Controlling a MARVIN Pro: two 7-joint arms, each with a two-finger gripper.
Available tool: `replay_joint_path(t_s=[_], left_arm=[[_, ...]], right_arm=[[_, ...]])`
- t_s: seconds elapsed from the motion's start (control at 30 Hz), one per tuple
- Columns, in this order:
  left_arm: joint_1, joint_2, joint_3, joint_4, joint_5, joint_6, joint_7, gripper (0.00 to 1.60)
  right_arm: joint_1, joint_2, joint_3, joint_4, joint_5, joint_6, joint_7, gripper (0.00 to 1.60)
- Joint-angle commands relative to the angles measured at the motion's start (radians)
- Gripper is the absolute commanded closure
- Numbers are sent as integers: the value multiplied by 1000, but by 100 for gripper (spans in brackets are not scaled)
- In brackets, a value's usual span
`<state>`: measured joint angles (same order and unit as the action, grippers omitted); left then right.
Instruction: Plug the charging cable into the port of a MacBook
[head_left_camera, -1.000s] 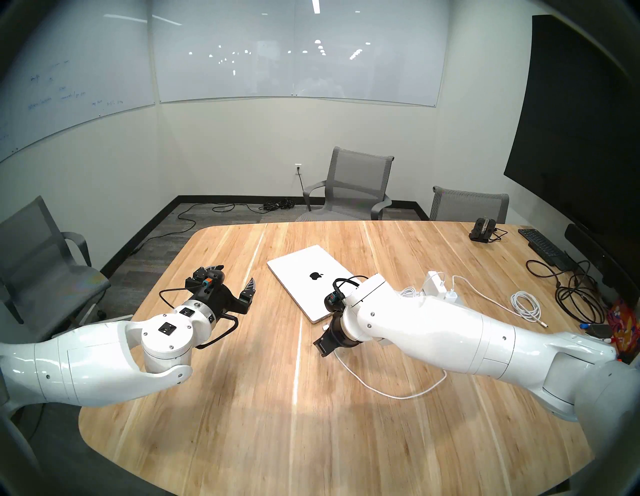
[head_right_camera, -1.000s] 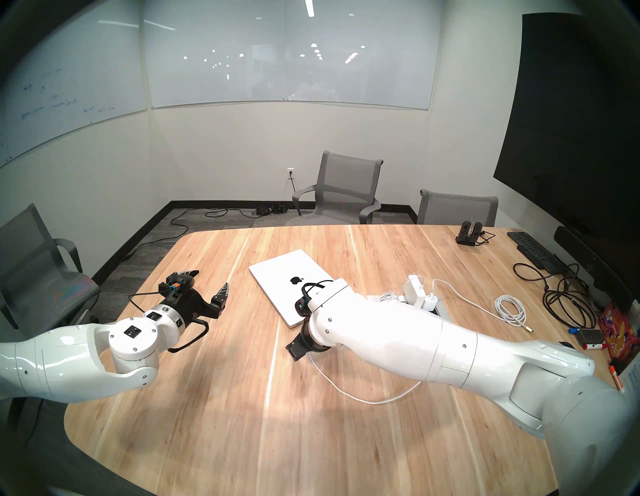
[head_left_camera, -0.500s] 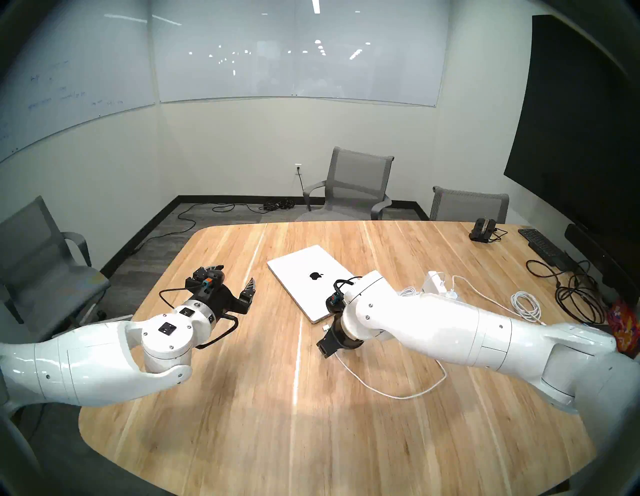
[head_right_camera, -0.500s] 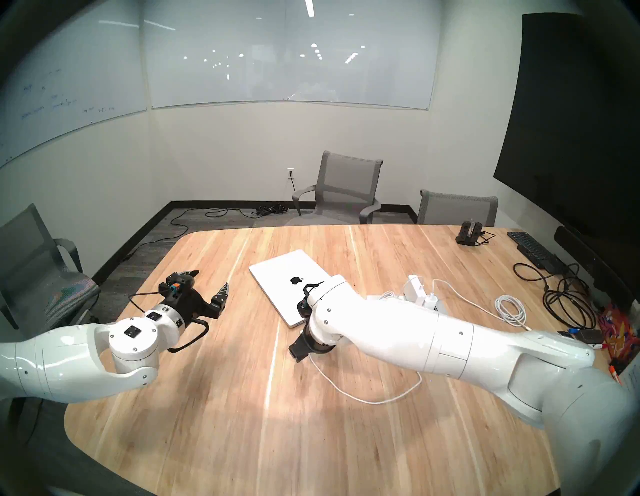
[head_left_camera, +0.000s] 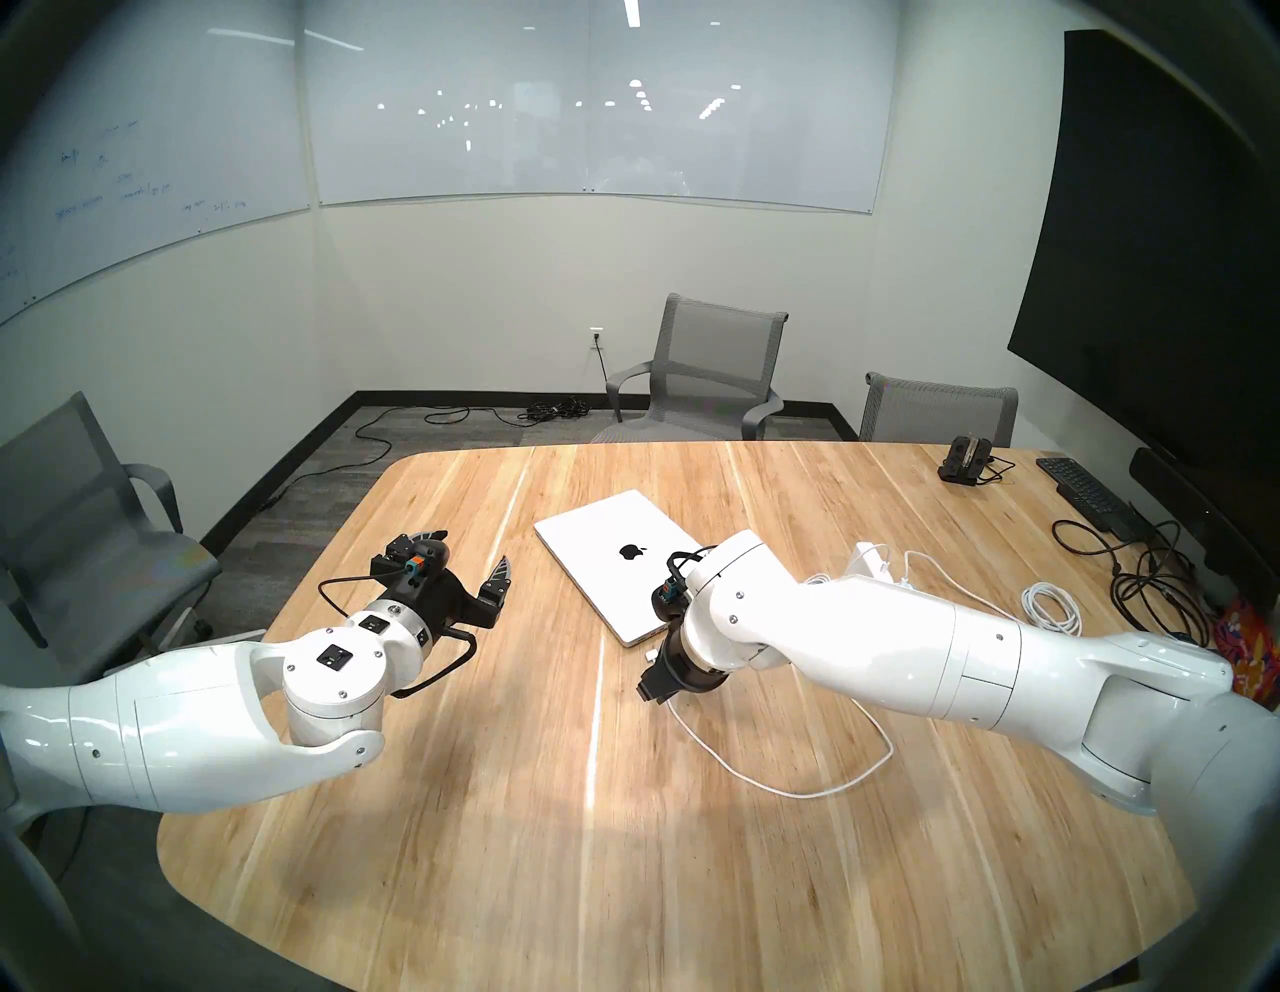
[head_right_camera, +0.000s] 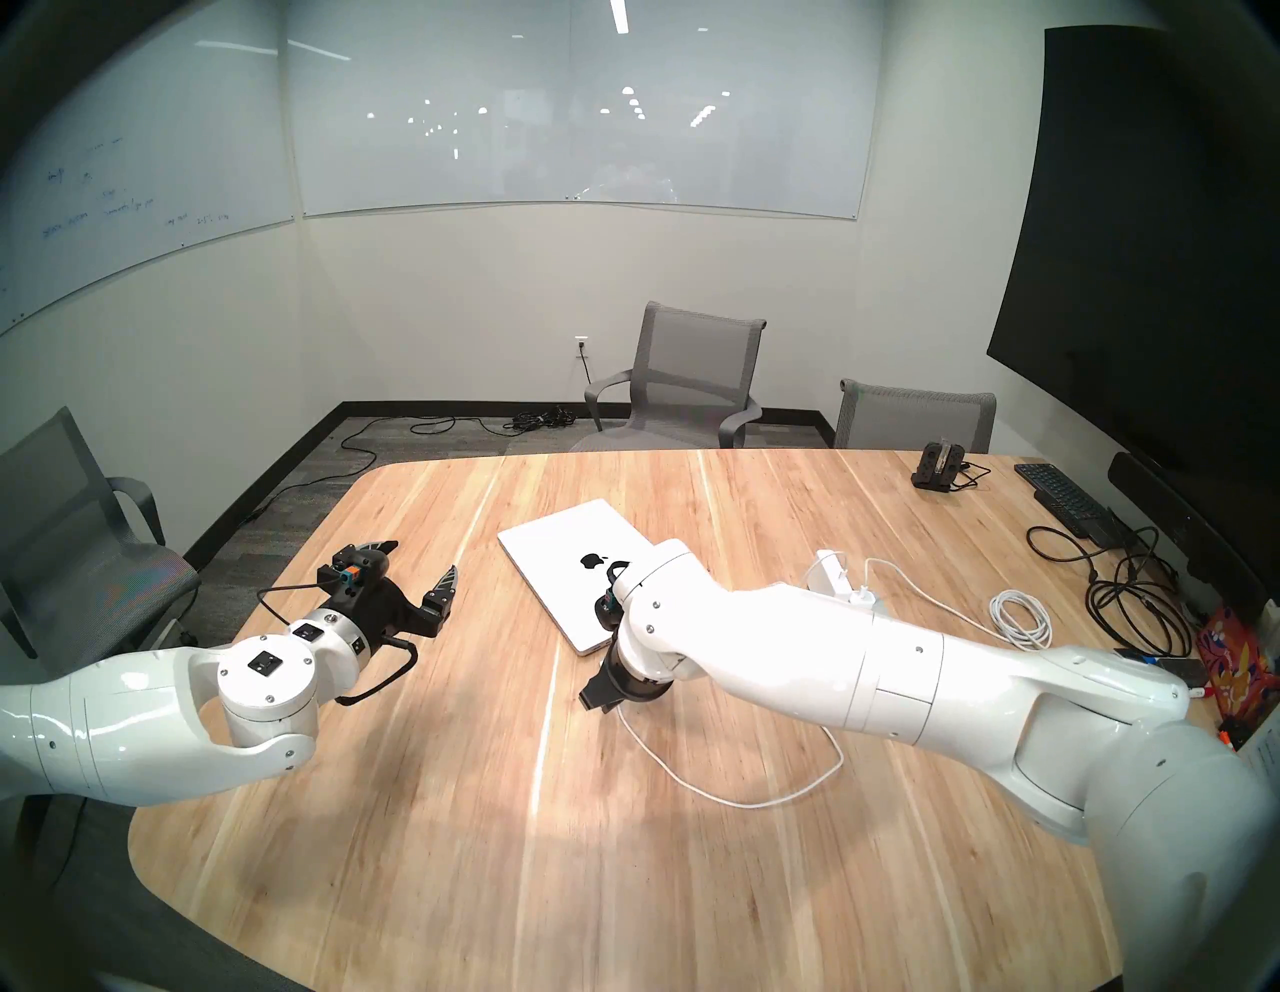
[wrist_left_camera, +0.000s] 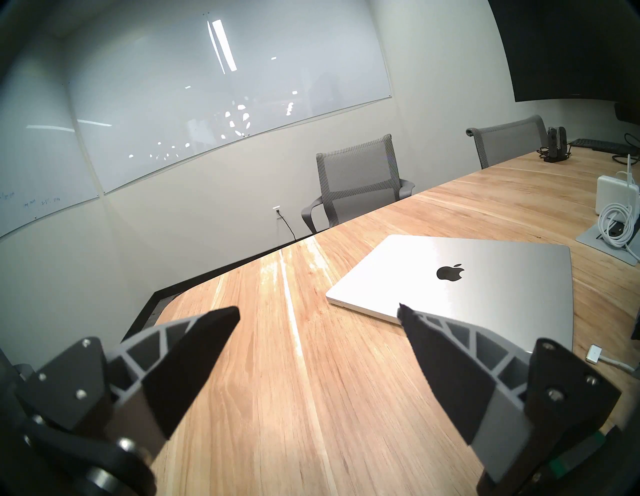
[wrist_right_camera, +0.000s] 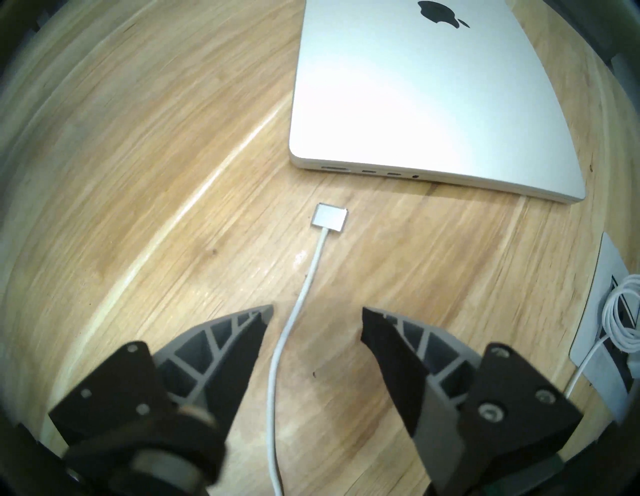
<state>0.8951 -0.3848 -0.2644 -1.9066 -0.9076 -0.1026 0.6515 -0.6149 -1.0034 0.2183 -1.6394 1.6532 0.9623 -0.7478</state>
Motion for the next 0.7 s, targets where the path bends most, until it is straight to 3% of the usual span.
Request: replay_joint_path(t_s=[0.0, 0.3, 0.67], left_arm=[[-14, -1, -13, -2, -2, -4, -1, 0], [-14, -1, -13, -2, -2, -4, -1, 0], [-14, -1, -13, -2, -2, -4, -1, 0]], right_arm=[[39, -15, -8, 13, 10, -2, 4, 54], [52, -34, -26, 43, 20, -2, 15, 65], [84, -48, -60, 68, 21, -2, 36, 67]])
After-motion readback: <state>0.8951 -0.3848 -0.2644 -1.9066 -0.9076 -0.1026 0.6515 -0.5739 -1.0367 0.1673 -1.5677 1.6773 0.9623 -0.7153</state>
